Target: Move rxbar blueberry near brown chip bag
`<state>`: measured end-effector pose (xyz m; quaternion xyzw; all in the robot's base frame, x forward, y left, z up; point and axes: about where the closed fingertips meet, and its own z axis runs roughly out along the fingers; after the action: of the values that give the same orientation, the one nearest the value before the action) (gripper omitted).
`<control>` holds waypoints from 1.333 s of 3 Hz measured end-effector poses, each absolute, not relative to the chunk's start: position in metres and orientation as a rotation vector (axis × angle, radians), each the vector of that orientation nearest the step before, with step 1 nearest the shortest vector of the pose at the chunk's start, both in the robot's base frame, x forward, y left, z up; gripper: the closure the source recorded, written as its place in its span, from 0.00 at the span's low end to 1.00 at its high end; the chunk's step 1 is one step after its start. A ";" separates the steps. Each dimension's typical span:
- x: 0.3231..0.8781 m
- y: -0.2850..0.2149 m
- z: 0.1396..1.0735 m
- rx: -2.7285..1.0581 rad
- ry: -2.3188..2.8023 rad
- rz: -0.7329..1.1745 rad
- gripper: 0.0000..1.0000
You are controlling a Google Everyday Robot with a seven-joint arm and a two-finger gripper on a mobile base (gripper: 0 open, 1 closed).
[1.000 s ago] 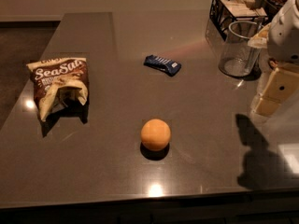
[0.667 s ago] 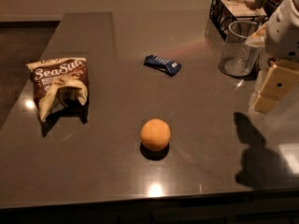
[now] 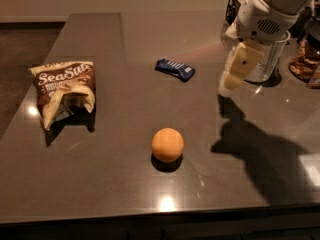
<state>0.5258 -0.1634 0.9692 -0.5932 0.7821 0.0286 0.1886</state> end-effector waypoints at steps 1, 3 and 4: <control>0.571 -0.129 0.958 -1.633 2.191 0.124 0.00; 0.630 -0.053 0.904 -1.635 2.203 0.215 0.00; 0.649 -0.041 0.880 -1.640 2.224 0.234 0.00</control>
Offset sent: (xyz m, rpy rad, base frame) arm 0.1147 0.1108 -0.0610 0.1156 0.0556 -0.0279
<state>0.6488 -0.0413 0.8797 -0.5814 0.7884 0.0828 0.1833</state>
